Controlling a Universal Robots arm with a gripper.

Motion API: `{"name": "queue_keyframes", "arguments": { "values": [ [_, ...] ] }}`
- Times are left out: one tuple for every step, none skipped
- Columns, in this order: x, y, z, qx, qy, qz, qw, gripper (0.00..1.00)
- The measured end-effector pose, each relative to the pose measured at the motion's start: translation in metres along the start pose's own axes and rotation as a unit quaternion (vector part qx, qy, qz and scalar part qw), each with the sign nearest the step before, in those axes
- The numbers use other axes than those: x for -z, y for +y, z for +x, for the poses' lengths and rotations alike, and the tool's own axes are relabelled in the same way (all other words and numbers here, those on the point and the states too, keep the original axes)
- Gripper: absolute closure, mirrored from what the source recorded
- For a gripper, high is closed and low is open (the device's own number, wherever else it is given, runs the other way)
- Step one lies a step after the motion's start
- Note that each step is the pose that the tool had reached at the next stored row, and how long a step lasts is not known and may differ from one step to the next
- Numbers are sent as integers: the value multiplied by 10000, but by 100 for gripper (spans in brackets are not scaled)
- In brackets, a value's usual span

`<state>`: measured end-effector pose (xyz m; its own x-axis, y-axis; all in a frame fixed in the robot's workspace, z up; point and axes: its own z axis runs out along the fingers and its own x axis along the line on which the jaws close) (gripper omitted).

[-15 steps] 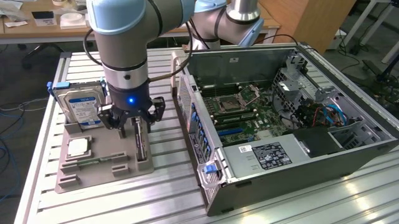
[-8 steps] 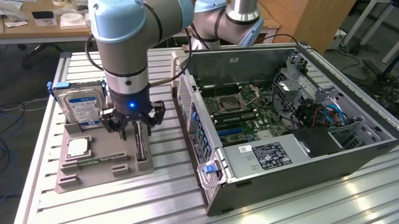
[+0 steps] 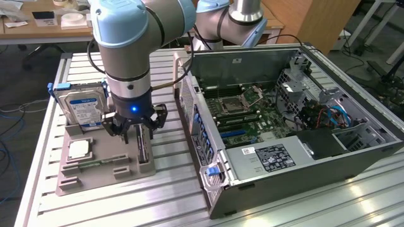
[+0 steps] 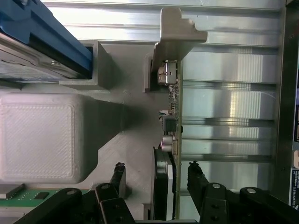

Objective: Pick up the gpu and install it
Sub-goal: 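Pick up the gpu and move the gpu toward the slot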

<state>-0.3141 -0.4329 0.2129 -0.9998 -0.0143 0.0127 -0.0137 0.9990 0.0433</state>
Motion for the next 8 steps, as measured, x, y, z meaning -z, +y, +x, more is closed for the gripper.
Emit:
{"name": "queue_keyframes", "arguments": {
  "values": [
    [0, 0, 0, 0, 0, 0, 10000, 35],
    [0, 0, 0, 0, 0, 0, 10000, 35],
    [-5, 0, 0, 0, -1, -1, 10000, 35],
    [-15, 0, -1, 0, -2, -2, 10000, 35],
    [-28, -1, -1, 0, -1, -1, 10000, 35],
    [-42, -2, -1, 0, 0, 0, 10000, 35],
    [-54, -2, -2, 0, -1, -1, 10000, 35],
    [-58, -3, -2, 0, 0, 0, 10000, 35]
  ]
}}
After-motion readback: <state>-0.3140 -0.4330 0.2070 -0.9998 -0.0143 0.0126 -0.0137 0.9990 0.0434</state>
